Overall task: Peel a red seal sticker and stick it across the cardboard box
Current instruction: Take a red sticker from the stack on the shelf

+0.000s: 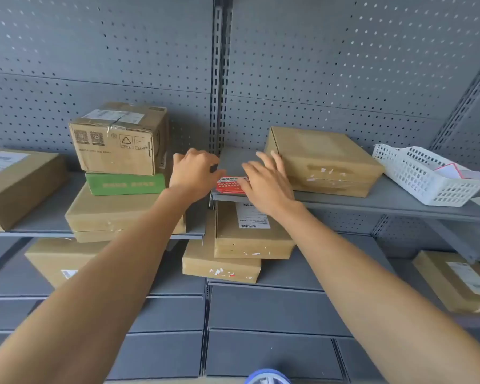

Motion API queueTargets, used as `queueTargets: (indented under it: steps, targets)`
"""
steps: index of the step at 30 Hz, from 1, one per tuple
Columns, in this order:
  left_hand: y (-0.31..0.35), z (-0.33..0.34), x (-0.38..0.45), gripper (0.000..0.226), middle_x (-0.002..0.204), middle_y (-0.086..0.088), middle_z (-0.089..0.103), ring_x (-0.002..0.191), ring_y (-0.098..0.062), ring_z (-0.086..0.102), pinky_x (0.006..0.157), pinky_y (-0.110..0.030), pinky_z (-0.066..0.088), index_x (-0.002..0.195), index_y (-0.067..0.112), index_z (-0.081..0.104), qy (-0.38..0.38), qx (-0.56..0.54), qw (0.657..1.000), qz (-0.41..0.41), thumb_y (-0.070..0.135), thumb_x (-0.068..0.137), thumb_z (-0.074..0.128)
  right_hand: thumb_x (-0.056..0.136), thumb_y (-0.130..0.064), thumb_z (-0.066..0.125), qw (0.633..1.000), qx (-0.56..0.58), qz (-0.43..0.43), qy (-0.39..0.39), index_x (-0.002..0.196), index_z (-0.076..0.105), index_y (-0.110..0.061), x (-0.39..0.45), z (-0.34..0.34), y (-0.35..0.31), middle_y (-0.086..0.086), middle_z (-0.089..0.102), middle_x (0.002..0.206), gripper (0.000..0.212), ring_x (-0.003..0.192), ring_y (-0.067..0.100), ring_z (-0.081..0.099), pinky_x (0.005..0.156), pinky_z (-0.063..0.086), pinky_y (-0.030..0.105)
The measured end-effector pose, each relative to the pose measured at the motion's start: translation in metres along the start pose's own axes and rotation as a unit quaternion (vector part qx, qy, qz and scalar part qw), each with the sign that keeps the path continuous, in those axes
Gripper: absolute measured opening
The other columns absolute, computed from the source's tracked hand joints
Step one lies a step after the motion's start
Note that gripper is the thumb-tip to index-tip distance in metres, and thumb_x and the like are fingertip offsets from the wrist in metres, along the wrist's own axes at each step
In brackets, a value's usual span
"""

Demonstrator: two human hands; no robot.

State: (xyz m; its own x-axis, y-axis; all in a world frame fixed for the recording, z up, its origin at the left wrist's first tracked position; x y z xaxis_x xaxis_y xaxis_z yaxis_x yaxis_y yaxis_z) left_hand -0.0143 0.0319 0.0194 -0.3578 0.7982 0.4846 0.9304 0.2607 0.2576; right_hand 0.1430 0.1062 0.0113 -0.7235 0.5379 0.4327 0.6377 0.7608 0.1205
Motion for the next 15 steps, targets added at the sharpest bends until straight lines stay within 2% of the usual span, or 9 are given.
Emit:
queueTargets:
  steps: [2, 4, 6, 10, 12, 15]
  targets:
    - [-0.007, 0.008, -0.003, 0.034, 0.111, -0.006, 0.076, 0.111, -0.034, 0.063, 0.095, -0.045, 0.037, 0.106, 0.013, 0.076, -0.026, -0.008, 0.999, -0.033, 0.044, 0.095, 0.066, 0.103, -0.040, 0.046, 1.000, -0.024, -0.011, -0.010, 0.119, 0.071, -0.014, -0.003, 0.004, -0.002, 0.006, 0.074, 0.118, 0.040, 0.128, 0.029, 0.051, 0.119, 0.015, 0.047]
    - [-0.013, 0.018, -0.009, 0.033, 0.109, -0.005, 0.077, 0.106, -0.033, 0.066, 0.097, -0.044, 0.039, 0.104, 0.014, 0.076, -0.035, -0.017, 0.997, -0.065, 0.045, 0.095, 0.066, 0.103, -0.040, 0.045, 0.999, -0.042, -0.006, -0.009, 0.105, 0.075, -0.017, -0.007, 0.010, -0.003, 0.003, 0.077, 0.103, 0.038, 0.112, 0.027, 0.056, 0.112, 0.025, 0.046]
    - [-0.017, 0.026, -0.010, 0.037, 0.103, -0.002, 0.077, 0.097, -0.029, 0.068, 0.099, -0.044, 0.046, 0.101, 0.017, 0.078, -0.052, -0.051, 0.992, -0.100, 0.051, 0.095, 0.064, 0.103, -0.040, 0.043, 0.999, -0.037, -0.005, -0.006, 0.099, 0.077, -0.019, -0.006, 0.013, -0.004, 0.000, 0.077, 0.101, 0.040, 0.108, 0.025, 0.057, 0.109, 0.027, 0.046]
    - [-0.023, 0.031, -0.011, 0.049, 0.077, 0.007, 0.073, 0.073, -0.021, 0.067, 0.086, -0.047, 0.057, 0.080, 0.021, 0.076, -0.064, -0.083, 0.984, -0.143, 0.066, 0.091, 0.059, 0.102, -0.043, 0.044, 0.999, -0.039, 0.006, -0.002, 0.100, 0.078, -0.025, -0.004, 0.017, -0.001, -0.005, 0.076, 0.106, 0.039, 0.110, 0.022, 0.055, 0.107, 0.023, 0.045]
    - [-0.019, 0.030, -0.011, 0.048, 0.079, 0.009, 0.073, 0.073, -0.018, 0.067, 0.085, -0.046, 0.058, 0.084, 0.020, 0.079, -0.072, -0.101, 0.982, -0.141, 0.063, 0.093, 0.059, 0.102, -0.044, 0.045, 0.999, -0.034, 0.009, 0.002, 0.102, 0.078, -0.026, -0.005, 0.018, -0.001, -0.006, 0.076, 0.107, 0.038, 0.110, 0.022, 0.054, 0.104, 0.024, 0.046]
    - [-0.017, 0.028, -0.010, 0.037, 0.094, 0.003, 0.076, 0.082, -0.019, 0.070, 0.085, -0.045, 0.060, 0.102, 0.019, 0.080, -0.063, -0.125, 0.981, -0.133, 0.052, 0.094, 0.066, 0.102, -0.042, 0.048, 0.999, -0.029, 0.011, 0.015, 0.104, 0.077, -0.022, -0.006, 0.017, -0.003, -0.004, 0.076, 0.108, 0.035, 0.109, 0.023, 0.055, 0.102, 0.027, 0.047]
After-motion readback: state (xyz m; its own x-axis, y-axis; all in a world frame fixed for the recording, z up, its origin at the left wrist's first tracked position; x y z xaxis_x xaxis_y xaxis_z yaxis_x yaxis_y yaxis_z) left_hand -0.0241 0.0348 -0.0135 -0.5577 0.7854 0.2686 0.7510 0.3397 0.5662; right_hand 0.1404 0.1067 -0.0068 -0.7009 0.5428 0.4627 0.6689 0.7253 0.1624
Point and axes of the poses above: each hand's wrist, its own x-axis towards the middle knuckle, its own z-axis out of the palm, y = z × x, the point moved 4 cm from there along x, towards the middle knuckle
